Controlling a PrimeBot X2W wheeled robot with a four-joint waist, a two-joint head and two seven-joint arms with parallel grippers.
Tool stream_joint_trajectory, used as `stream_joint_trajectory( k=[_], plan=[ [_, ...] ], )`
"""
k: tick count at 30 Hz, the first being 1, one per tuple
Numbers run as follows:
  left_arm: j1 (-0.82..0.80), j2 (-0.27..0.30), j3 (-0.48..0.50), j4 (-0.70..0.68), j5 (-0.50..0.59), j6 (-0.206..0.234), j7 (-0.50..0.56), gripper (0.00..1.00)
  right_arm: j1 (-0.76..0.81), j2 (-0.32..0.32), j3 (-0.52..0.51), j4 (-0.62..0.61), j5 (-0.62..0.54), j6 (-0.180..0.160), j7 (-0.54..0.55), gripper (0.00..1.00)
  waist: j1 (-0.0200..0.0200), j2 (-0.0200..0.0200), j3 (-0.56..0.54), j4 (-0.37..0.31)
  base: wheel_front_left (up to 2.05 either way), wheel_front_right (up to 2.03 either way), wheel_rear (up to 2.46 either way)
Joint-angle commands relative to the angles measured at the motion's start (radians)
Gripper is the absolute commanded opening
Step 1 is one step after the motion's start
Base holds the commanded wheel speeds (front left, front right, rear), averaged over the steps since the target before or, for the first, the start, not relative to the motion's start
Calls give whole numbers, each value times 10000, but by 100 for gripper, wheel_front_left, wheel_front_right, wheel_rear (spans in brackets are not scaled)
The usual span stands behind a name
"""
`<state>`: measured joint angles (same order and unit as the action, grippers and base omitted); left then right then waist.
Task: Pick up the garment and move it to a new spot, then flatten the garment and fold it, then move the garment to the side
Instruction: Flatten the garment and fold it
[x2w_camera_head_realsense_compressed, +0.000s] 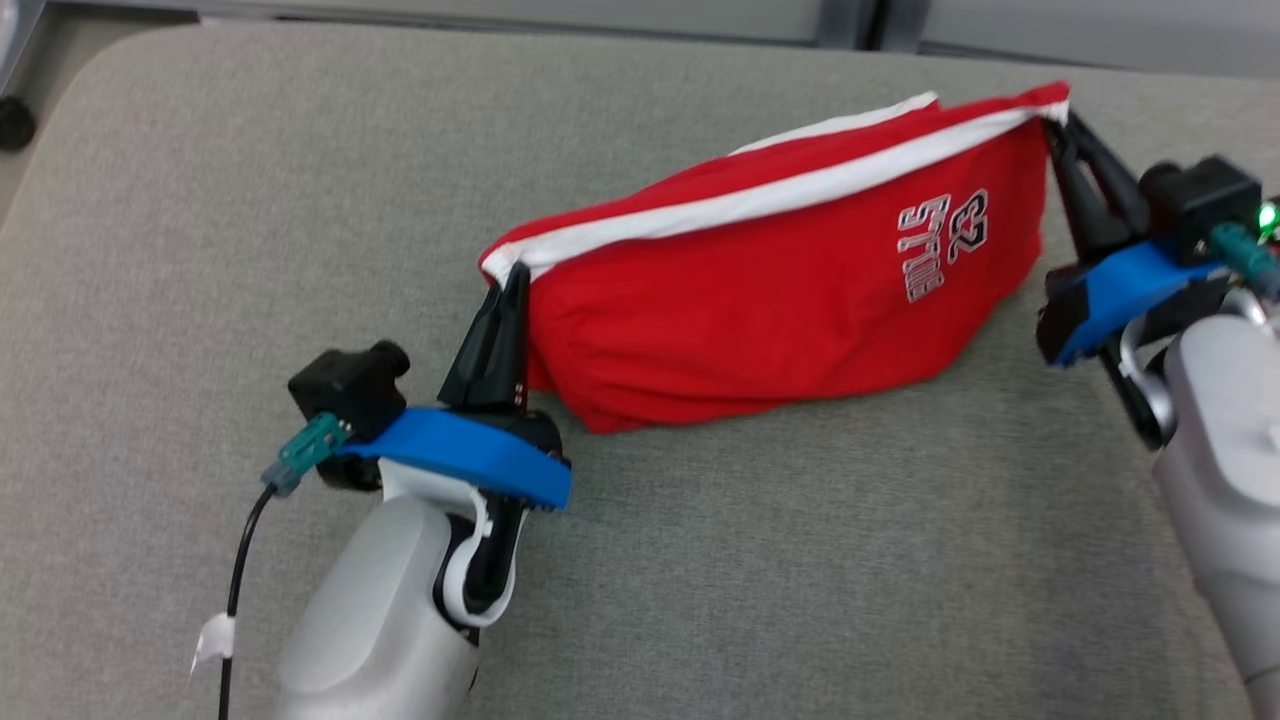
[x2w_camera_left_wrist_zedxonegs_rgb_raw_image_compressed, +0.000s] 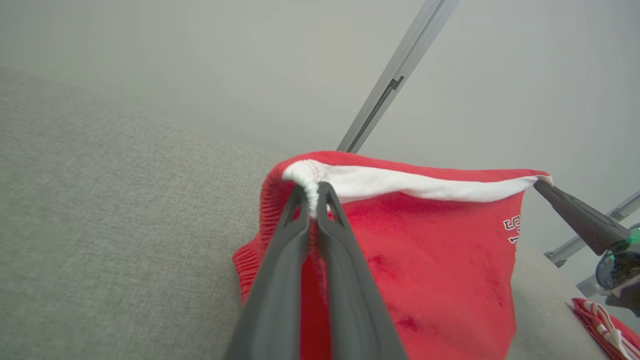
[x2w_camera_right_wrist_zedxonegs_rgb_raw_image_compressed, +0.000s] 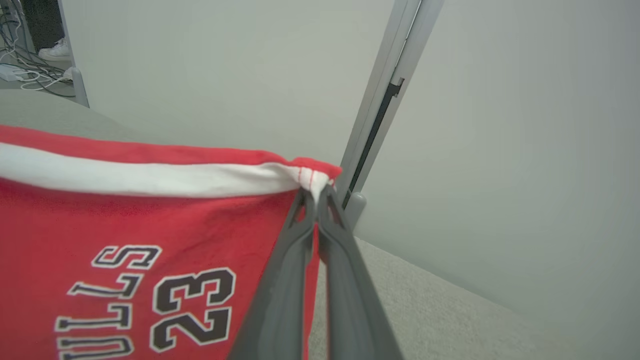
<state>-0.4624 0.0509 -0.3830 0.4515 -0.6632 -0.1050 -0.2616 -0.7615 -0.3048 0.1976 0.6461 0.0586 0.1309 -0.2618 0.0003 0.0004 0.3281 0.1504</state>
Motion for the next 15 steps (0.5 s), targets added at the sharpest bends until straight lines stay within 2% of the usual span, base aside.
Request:
stream_joint_trajectory(
  k=[1, 8, 14, 15],
  plan=[
    [-321, -6, -135, 34, -98, 80, -41, 0, -424, -164, -23, 264, -73, -2, -46, 0, -3, -4, 528, 459, 0, 0, 0],
    [-1534, -8, -921, 345, -796, 456, -41, 0, -1913, -277, 18, 1618, -677, -2, -45, 0, -3, -4, 1249, 804, 0, 0, 0],
    [-2150, 3, -1547, 580, -1183, 635, -41, 0, -2599, -47, -192, 2344, -1157, -2, -48, 0, -3, -4, 1641, 891, 0, 0, 0],
    [-2217, -2, -1600, 594, -1199, 678, -41, 0, -2652, 11, -271, 2397, -1151, -2, -48, 30, -3, -4, 1670, 882, 0, 0, 0]
  ],
)
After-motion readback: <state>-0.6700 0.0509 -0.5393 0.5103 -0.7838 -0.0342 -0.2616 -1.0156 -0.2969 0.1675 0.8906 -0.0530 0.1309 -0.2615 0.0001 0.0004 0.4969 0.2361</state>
